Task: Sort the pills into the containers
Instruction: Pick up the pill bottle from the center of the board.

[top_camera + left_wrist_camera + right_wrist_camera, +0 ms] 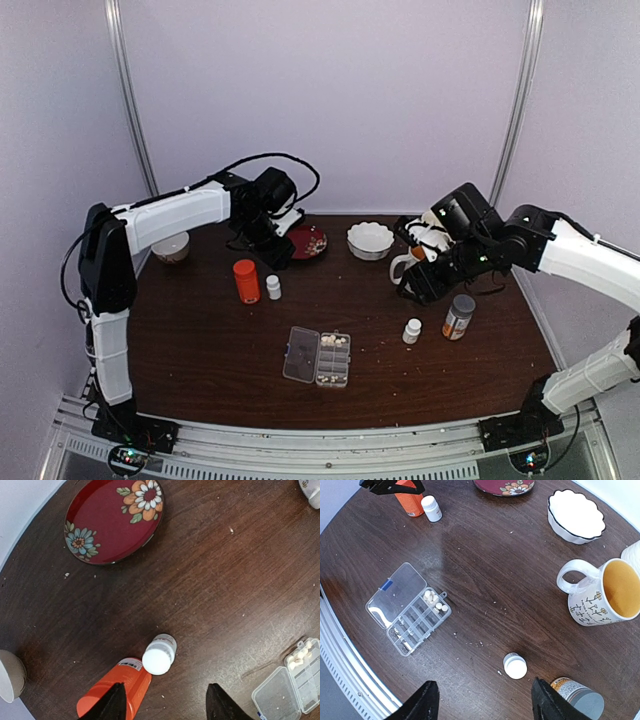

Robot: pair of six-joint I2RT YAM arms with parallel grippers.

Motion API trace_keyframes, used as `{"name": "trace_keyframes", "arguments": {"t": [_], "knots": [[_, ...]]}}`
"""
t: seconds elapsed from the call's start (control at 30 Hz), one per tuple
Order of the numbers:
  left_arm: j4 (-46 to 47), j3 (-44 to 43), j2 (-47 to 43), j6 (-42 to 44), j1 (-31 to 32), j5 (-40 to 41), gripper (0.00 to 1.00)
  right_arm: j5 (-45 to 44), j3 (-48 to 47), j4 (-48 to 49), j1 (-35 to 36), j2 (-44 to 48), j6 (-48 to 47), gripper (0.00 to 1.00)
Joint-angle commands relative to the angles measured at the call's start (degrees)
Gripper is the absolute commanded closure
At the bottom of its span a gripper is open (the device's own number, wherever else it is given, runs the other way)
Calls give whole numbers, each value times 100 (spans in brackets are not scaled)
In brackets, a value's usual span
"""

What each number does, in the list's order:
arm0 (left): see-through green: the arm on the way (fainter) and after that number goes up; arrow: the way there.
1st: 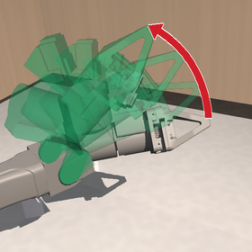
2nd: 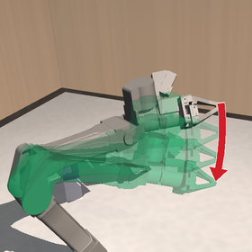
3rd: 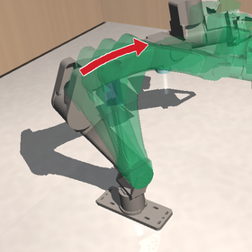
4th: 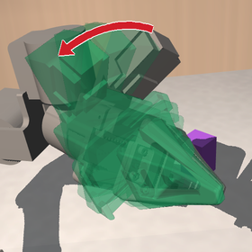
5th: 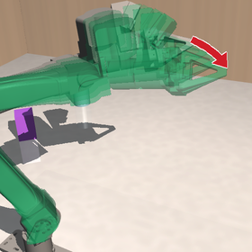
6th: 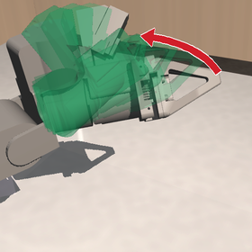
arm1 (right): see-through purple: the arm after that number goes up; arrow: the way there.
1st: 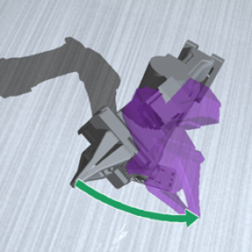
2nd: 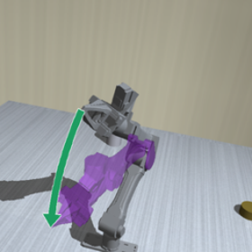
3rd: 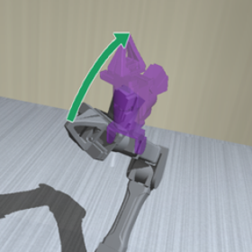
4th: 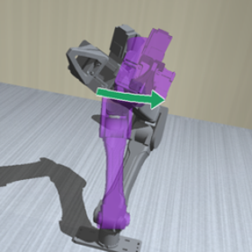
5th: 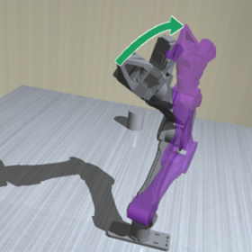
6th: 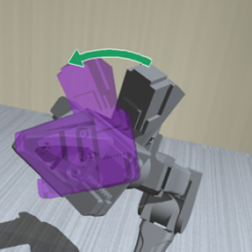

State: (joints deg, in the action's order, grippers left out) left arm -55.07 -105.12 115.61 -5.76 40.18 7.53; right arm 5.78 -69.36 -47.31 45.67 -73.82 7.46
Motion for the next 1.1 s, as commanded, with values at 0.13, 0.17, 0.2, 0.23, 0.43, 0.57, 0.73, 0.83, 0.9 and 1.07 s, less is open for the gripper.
{"name": "trace_keyframes", "arguments": {"t": [0.13,0.17,0.2,0.23,0.43,0.57,0.73,0.83,0.9,1.07], "knots": [[-498,-812,815,448,-288,-422,36,104,318,191,8,326,72,36],[-590,-922,927,462,-303,-455,36,99,332,181,6,339,71,36],[-647,-1012,1048,467,-321,-455,35,112,335,179,8,350,71,36],[-683,-1062,1116,467,-333,-453,35,126,336,154,5,361,71,36],[-695,-1127,1312,446,-379,-498,38,127,327,102,3,362,62,36],[-757,-1096,1395,442,-396,-485,42,159,284,103,3,326,62,36],[-760,-1007,1449,447,-397,-539,50,165,274,118,4,291,53,36],[-798,-1004,1486,435,-402,-439,52,176,259,128,9,256,67,36],[-824,-1010,1507,435,-400,-434,52,199,252,141,3,238,71,36],[-901,-1049,1549,435,-414,-402,52,204,271,152,5,224,71,36]]}}
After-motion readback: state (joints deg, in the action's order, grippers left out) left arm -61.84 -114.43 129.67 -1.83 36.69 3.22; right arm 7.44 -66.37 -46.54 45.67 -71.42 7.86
